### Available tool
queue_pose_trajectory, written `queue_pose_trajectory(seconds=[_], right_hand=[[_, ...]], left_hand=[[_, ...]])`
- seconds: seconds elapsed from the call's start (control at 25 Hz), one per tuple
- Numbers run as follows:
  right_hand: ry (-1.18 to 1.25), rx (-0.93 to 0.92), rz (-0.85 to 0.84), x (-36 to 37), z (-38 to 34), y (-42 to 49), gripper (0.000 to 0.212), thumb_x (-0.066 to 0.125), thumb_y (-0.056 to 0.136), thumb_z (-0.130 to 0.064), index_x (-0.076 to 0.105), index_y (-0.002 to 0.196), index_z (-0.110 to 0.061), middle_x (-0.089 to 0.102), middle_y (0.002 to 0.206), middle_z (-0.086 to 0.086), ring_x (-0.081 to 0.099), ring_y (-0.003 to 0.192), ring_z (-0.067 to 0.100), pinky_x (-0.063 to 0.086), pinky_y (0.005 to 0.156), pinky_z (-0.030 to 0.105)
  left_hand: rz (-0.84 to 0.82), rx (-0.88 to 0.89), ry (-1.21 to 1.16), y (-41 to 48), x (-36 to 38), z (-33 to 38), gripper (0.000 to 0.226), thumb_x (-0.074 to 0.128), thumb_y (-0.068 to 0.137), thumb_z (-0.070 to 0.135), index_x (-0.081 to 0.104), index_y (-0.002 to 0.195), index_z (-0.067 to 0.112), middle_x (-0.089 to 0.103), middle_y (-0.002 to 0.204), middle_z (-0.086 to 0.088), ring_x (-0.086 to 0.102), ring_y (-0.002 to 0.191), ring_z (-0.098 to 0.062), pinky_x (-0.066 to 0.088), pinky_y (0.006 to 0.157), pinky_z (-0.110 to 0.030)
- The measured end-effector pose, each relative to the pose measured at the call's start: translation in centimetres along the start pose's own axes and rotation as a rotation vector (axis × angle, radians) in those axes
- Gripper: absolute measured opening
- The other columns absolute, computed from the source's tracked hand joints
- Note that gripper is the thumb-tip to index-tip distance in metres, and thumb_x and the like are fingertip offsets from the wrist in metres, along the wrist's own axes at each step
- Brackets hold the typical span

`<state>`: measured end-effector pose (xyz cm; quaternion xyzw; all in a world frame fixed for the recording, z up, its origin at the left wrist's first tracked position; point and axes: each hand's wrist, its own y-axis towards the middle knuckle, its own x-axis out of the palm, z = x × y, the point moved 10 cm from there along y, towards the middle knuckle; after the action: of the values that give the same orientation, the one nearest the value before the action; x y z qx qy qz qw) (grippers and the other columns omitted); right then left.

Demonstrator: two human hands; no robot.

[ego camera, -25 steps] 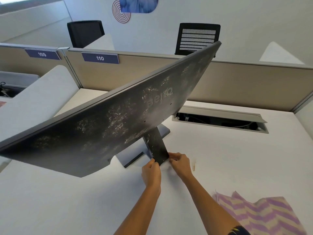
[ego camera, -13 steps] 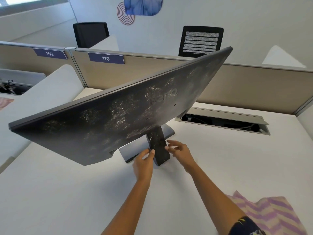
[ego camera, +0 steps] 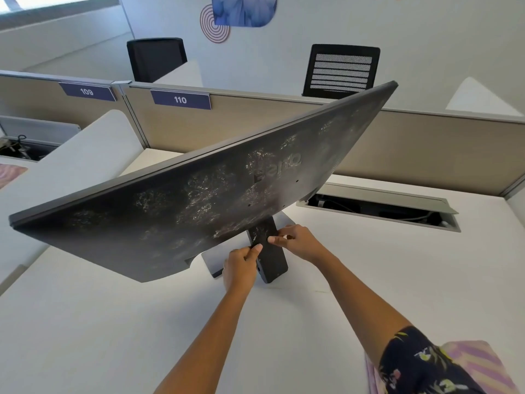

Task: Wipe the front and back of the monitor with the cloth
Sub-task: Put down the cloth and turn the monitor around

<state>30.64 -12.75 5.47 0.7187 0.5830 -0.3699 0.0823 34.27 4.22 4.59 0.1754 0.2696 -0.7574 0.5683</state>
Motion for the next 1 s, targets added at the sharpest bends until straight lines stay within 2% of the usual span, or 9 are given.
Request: queue_pose_trajectory(seconds=[0.08, 0.24, 0.36, 0.48, 0.6, 0.68, 0.76, 0.84, 1.0], right_hand=[[0.033, 0.013, 0.032, 0.1, 0.4, 0.1, 0.052, 0.058, 0.092, -0.050, 0.062, 0.128, -0.012, 0.056, 0.139, 0.007, 0.053, 0.125, 0.029, 0.044, 0.102, 0.038], [0.097, 0.029, 0.101, 0.2, 0.8, -0.1, 0.053, 0.061, 0.091, -0.050, 0.064, 0.126, -0.011, 0.054, 0.141, 0.007, 0.052, 0.127, 0.031, 0.043, 0.103, 0.041], [0.152, 0.023, 0.160, -0.1, 0.6, -0.8, 0.048, 0.061, 0.092, -0.043, 0.064, 0.124, -0.008, 0.060, 0.133, 0.008, 0.056, 0.121, 0.031, 0.045, 0.097, 0.033], [0.212, 0.042, 0.238, -0.3, 1.1, -1.5, 0.046, 0.062, 0.092, -0.042, 0.066, 0.122, -0.007, 0.064, 0.126, 0.009, 0.060, 0.116, 0.029, 0.045, 0.094, 0.030], [0.235, 0.079, 0.317, -0.4, 1.8, -1.7, 0.047, 0.062, 0.091, -0.044, 0.068, 0.121, -0.008, 0.067, 0.122, 0.007, 0.062, 0.110, 0.026, 0.045, 0.094, 0.027], [0.234, 0.094, 0.366, -0.4, 2.1, -1.9, 0.045, 0.063, 0.091, -0.044, 0.070, 0.117, -0.009, 0.070, 0.114, 0.006, 0.064, 0.097, 0.020, 0.045, 0.090, 0.022], [0.206, 0.093, 0.437, -0.6, 2.3, -2.2, 0.041, 0.063, 0.090, -0.045, 0.073, 0.106, -0.009, 0.073, 0.102, 0.006, 0.060, 0.082, 0.014, 0.052, 0.090, 0.024], [0.190, 0.092, 0.500, -0.8, 2.3, -2.4, 0.038, 0.064, 0.090, -0.044, 0.075, 0.098, -0.009, 0.073, 0.092, 0.007, 0.060, 0.075, 0.014, 0.056, 0.089, 0.030], [0.170, 0.097, 0.571, -0.8, 2.0, -3.0, 0.037, 0.064, 0.091, -0.041, 0.076, 0.097, -0.007, 0.074, 0.088, 0.008, 0.064, 0.081, 0.022, 0.053, 0.087, 0.029]], left_hand=[[-0.011, -0.003, 0.016, 0.3, 0.1, -0.2, 0.038, 0.053, 0.096, 0.043, 0.072, 0.094, 0.011, 0.071, 0.093, -0.005, 0.062, 0.083, -0.018, 0.040, 0.061, -0.021], [-0.027, 0.023, 0.071, 0.9, 0.1, -0.1, 0.039, 0.053, 0.095, 0.045, 0.071, 0.095, 0.010, 0.072, 0.096, -0.007, 0.063, 0.086, -0.019, 0.042, 0.071, -0.025], [-0.038, 0.045, 0.099, 1.5, 0.2, 0.0, 0.041, 0.052, 0.095, 0.046, 0.071, 0.099, 0.010, 0.072, 0.100, -0.007, 0.065, 0.091, -0.021, 0.046, 0.077, -0.027], [-0.057, 0.078, 0.131, 2.0, 0.3, 0.6, 0.041, 0.052, 0.095, 0.046, 0.071, 0.104, 0.012, 0.072, 0.105, -0.007, 0.065, 0.095, -0.024, 0.051, 0.089, -0.035], [-0.089, 0.107, 0.157, 2.7, 0.5, 1.3, 0.040, 0.051, 0.096, 0.044, 0.070, 0.109, 0.011, 0.071, 0.107, -0.007, 0.065, 0.098, -0.025, 0.051, 0.091, -0.035], [-0.121, 0.126, 0.156, 3.2, 1.0, 1.5, 0.040, 0.051, 0.096, 0.043, 0.069, 0.112, 0.011, 0.070, 0.111, -0.008, 0.065, 0.101, -0.026, 0.051, 0.093, -0.037], [-0.145, 0.143, 0.153, 3.3, 1.2, 1.9, 0.040, 0.052, 0.096, 0.042, 0.068, 0.113, 0.010, 0.069, 0.114, -0.009, 0.065, 0.103, -0.027, 0.051, 0.095, -0.040], [-0.158, 0.165, 0.143, 3.5, 1.3, 2.2, 0.040, 0.052, 0.096, 0.042, 0.067, 0.115, 0.010, 0.068, 0.116, -0.010, 0.066, 0.102, -0.028, 0.053, 0.096, -0.043], [-0.165, 0.170, 0.095, 3.6, 1.3, 2.5, 0.038, 0.054, 0.096, 0.040, 0.066, 0.116, 0.010, 0.069, 0.115, -0.010, 0.068, 0.098, -0.028, 0.055, 0.093, -0.042]])
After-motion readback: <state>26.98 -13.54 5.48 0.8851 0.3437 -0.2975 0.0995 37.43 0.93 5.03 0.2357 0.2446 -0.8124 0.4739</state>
